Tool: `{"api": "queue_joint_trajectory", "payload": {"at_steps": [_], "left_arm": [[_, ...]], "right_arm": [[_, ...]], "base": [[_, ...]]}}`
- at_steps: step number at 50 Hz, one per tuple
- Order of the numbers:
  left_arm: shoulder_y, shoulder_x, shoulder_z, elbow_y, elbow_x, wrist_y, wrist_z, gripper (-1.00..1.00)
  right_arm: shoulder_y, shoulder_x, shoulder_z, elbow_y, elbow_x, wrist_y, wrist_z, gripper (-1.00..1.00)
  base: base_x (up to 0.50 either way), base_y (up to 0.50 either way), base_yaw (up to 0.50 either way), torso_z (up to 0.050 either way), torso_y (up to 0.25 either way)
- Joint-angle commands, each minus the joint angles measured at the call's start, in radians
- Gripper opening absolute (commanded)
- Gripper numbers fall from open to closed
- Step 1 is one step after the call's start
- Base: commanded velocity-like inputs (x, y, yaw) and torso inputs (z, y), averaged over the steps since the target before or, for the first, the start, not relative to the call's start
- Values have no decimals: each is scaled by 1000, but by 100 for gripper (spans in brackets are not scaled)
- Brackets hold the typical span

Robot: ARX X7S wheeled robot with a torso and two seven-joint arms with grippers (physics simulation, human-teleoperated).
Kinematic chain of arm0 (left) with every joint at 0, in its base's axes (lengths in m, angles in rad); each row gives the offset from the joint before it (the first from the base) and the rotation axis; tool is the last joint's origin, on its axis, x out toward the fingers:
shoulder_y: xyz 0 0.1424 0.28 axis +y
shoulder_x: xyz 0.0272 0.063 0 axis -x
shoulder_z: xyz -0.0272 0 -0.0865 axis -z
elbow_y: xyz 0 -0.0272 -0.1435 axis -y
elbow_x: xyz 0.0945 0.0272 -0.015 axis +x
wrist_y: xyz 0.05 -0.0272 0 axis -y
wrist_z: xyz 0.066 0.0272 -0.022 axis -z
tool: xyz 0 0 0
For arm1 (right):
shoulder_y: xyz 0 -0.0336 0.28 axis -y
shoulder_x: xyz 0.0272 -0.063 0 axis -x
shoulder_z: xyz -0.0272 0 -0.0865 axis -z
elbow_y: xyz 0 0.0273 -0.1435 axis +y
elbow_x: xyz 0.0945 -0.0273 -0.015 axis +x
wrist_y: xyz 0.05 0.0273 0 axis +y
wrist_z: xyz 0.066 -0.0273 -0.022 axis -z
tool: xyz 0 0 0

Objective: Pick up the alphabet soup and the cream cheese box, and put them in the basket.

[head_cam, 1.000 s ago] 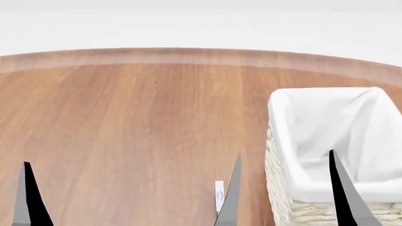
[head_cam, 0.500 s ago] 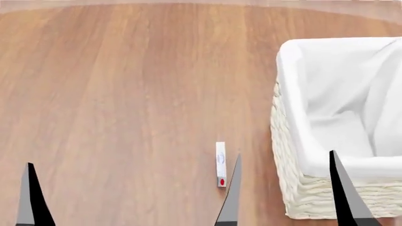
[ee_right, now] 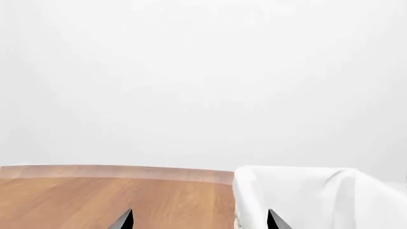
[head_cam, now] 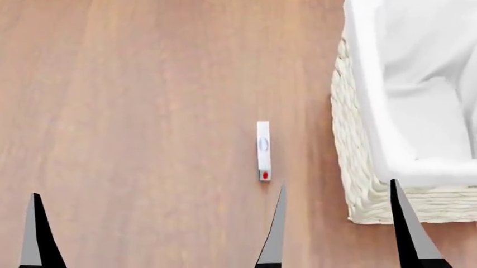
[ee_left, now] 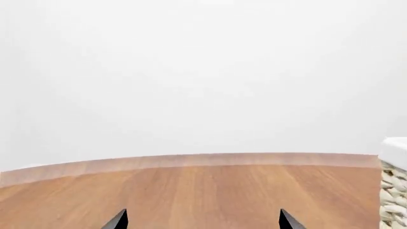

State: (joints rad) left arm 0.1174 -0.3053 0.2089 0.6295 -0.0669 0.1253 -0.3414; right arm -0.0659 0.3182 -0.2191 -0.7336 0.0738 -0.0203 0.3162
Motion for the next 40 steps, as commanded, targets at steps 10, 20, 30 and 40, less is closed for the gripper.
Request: {"api": "queue_joint_trajectory", "payload": {"at_steps": [10, 20, 30, 40], "left_arm": [[0, -6, 4, -5, 0, 12, -9, 100], [7, -11, 2, -12, -15, 44, -10, 100], [8, -14, 4, -11, -19, 49, -14, 100], [4, -15, 6, -15, -23, 52, -18, 100]], "right_arm": [[3, 5, -8, 5, -1, -1, 8, 100], [-1, 8, -11, 4, 0, -5, 14, 100], [-2, 12, -7, 1, 14, -6, 17, 100], [0, 15, -11, 4, 19, -8, 19, 100]], "base": [[0, 0, 0, 0, -242], [0, 0, 0, 0, -25], [0, 0, 0, 0, 0], [0, 0, -168, 0, 0]]}}
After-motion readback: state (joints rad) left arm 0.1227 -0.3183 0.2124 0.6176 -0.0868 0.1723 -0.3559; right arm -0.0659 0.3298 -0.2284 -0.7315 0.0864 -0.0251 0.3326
